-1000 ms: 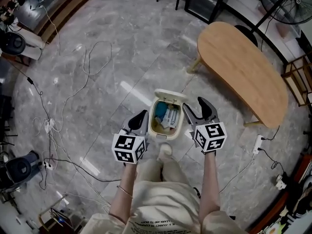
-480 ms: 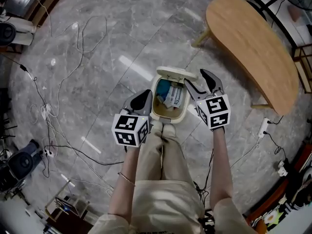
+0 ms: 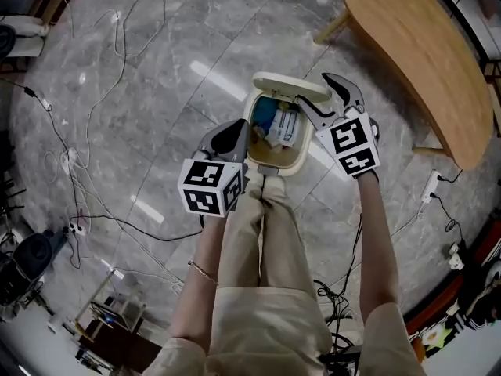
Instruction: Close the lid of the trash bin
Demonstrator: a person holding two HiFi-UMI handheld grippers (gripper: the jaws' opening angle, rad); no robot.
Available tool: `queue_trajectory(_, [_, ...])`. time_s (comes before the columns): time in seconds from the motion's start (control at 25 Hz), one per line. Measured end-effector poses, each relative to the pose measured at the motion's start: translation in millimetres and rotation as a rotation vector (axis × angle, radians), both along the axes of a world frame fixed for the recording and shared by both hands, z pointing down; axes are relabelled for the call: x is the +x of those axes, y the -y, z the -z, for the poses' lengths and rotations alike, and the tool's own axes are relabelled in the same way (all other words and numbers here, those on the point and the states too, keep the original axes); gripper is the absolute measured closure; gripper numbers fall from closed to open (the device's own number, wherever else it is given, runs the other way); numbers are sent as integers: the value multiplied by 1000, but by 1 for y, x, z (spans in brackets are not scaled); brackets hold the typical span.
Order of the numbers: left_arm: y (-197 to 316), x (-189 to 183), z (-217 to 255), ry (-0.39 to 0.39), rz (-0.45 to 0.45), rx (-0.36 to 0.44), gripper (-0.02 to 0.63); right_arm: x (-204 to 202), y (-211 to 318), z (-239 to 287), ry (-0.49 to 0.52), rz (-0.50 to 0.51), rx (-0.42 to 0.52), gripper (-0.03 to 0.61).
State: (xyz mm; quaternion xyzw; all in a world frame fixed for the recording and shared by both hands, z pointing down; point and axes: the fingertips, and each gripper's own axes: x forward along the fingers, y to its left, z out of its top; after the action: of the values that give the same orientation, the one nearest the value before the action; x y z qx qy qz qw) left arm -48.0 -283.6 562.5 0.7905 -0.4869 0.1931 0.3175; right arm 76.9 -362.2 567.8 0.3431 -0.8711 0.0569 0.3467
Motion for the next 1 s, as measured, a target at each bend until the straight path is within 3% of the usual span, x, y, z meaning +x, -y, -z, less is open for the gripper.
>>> queue_trajectory(0.44, [-14, 6, -12, -4, 25, -11, 591, -5, -9, -15, -124, 152, 31, 301])
queue_trajectory(1.0, [-49, 5, -9, -15, 72, -1, 591, -11, -39, -17, -160, 183, 61, 301])
